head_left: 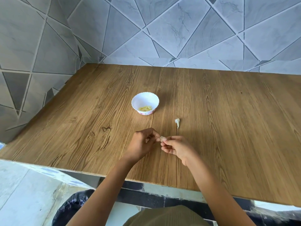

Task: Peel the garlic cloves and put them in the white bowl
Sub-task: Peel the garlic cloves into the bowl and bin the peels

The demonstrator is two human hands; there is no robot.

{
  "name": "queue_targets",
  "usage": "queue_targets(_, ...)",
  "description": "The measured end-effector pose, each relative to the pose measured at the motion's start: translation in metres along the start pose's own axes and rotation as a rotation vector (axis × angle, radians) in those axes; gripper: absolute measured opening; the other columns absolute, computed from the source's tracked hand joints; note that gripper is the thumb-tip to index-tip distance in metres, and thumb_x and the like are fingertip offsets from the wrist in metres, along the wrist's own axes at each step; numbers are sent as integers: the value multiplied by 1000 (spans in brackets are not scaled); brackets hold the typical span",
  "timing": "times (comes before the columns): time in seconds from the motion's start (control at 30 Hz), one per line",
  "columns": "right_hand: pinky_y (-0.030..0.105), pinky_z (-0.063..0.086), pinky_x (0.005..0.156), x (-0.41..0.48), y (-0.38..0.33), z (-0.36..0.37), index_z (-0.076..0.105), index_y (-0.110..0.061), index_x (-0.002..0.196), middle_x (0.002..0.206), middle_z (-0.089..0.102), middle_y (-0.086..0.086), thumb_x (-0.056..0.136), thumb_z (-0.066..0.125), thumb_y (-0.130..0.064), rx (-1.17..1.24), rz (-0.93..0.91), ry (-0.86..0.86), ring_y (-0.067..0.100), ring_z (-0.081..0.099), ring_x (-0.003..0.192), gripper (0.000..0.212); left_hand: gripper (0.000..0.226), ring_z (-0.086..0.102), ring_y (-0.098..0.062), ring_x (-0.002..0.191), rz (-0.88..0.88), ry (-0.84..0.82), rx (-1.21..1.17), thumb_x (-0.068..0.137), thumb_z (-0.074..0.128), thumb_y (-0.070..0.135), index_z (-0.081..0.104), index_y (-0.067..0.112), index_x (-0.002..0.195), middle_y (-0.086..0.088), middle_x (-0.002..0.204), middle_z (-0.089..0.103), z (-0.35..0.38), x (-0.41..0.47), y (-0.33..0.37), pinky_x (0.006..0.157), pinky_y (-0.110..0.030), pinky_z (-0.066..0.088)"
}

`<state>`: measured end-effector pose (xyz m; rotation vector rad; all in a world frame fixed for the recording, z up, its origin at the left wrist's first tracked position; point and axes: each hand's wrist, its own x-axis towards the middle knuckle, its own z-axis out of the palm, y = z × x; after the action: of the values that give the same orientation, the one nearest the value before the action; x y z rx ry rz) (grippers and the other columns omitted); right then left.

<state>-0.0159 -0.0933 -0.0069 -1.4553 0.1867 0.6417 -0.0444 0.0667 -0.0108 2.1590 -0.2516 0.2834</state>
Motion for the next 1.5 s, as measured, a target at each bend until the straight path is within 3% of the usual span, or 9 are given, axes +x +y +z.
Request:
queue_targets(0.2,17,52,63,2,8,-4,67,-7,88,72,69,2,88,60,-6,106,-172,-119,8,65,66,7,11,69,-11,72,-690,-187,-774,88,60,8,67,1,94,-6,77,72,-8,11,8,62,-17,54)
queue_targets(0.37,15,51,58,4,5,-7,65,-4,86,68,68,1,84,58,-6,313,-148,-254,7,64,61,7,10,69,-9,65,-824,-276,-1040,76,65,14,73,8,77,-6,71,71,-15,15,14,56,-17,54)
queue_targets(0.7,29,49,48,4,19,5,67,-3,79,72,70,3,81,69,-2,-921,-1031,473,17,61,55,3,15,61,-17,61,-541,27,-245,90,60,10,64,7,76,-5,65,63,8,10,16,65,-35,55)
queue_targets(0.77,28,50,52,1,18,7,67,-5,81,72,69,3,86,64,-4,-777,-879,426,16,62,59,6,14,62,-11,59,-590,-18,-367,92,59,11,64,6,80,-5,66,64,7,10,15,59,-24,55)
queue_targets(0.9,16,52,57,-2,-4,0,66,-8,86,72,66,3,91,58,-6,129,-116,-23,7,64,61,10,13,65,-9,59,-782,-157,-945,89,58,10,67,2,84,-4,67,68,-3,13,16,54,-16,52)
queue_targets(1.07,15,52,55,-1,-10,-5,65,-5,83,68,66,2,90,54,-3,410,9,-198,7,64,60,14,12,67,-9,60,-827,-203,-1108,77,62,13,65,3,83,-4,67,69,-9,14,17,52,-17,53)
queue_targets(1.17,16,53,59,0,-4,-5,66,-6,86,73,68,4,89,58,-5,188,-138,-107,8,66,64,8,10,65,-8,59,-774,-165,-902,88,59,10,64,3,83,-5,68,67,-7,14,16,54,-16,52)
queue_targets(1.37,33,48,50,2,14,5,66,-3,79,68,66,5,85,64,-4,-841,-870,416,21,59,55,7,18,58,-19,67,-453,92,164,87,64,20,65,3,82,-7,72,66,11,14,21,65,-31,47)
queue_targets(1.5,31,53,59,4,13,1,66,-3,80,71,66,4,86,60,0,-606,-699,357,20,63,64,9,17,63,-24,74,-465,90,83,90,60,18,65,2,87,-9,75,67,8,18,24,67,-32,47)
